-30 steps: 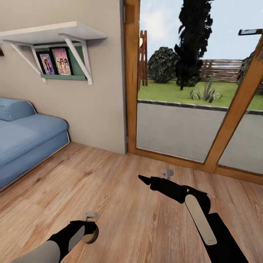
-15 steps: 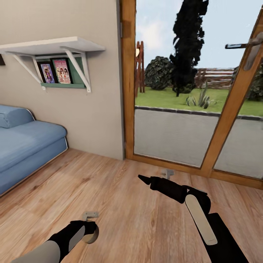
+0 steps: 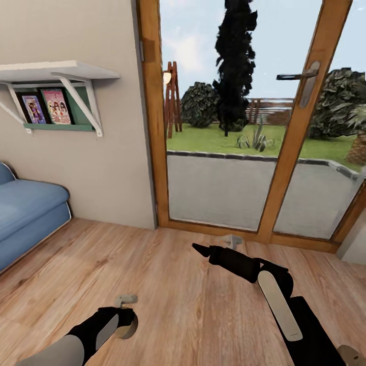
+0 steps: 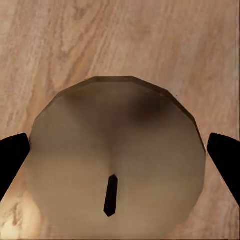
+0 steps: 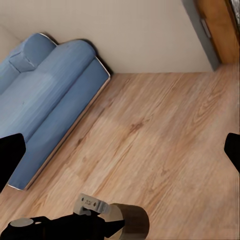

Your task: Place each of the two pumpkins and all three candles from the living room inside a cabinet in the living room (use any cabinet), then make sure every cabinet is closed, and position the cauldron so it is next to a table in the living room.

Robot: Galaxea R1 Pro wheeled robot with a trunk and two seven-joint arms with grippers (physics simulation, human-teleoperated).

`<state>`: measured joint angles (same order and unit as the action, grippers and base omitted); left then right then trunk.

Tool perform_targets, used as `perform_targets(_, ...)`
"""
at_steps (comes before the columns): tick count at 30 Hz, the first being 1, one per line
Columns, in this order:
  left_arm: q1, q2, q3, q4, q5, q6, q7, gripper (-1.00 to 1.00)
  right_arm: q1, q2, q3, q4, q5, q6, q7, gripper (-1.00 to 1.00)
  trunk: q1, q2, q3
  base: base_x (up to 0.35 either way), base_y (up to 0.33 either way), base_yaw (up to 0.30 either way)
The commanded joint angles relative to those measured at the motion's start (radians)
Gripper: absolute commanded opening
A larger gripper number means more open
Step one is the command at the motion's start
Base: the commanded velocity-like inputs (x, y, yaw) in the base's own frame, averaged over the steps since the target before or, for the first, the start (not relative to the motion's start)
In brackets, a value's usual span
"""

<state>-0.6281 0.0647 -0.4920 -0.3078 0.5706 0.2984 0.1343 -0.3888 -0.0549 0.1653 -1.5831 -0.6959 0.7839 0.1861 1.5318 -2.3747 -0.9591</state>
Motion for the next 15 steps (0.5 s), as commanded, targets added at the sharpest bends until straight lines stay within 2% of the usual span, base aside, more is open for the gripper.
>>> perform_targets(1, 0.0, 0.001, -0.008, -0.004, 0.011, 0.005, 0.009, -1.0, -0.001, 0.0, 0.0, 0.0, 0.004, 0.003, 0.004, 1.0, -0.004, 0.007, 0.003, 0.0, 0.0, -0.262)
perform_targets(7, 0.0, 0.001, -0.008, -0.004, 0.011, 0.004, 0.009, -1.0, -0.001, -0.001, 0.0, 0.0, 0.004, 0.003, 0.004, 1.0, -0.027, 0.049, 0.027, 0.0, 0.0, -0.262)
perform_targets(9, -0.001, 0.001, -0.008, -0.004, 0.011, 0.004, 0.009, -1.0, -0.001, -0.004, -0.016, 0.002, 0.004, 0.003, 0.004, 1.0, -0.035, 0.063, 0.035, 0.0, 0.0, -0.262)
perform_targets(13, 0.0, 0.001, -0.008, -0.004, 0.011, 0.004, 0.01, -1.0, -0.001, -0.019, -0.103, 0.008, 0.011, 0.012, 0.0, 1.0, -0.05, 0.091, 0.051, 0.0, 0.0, -0.262)
perform_targets(15, -0.001, 0.001, -0.008, -0.004, 0.011, 0.004, 0.01, -1.0, 0.0, -0.051, -0.185, 0.014, 0.018, 0.042, -0.011, 1.0, -0.058, 0.105, 0.059, 0.0, 0.0, -0.262)
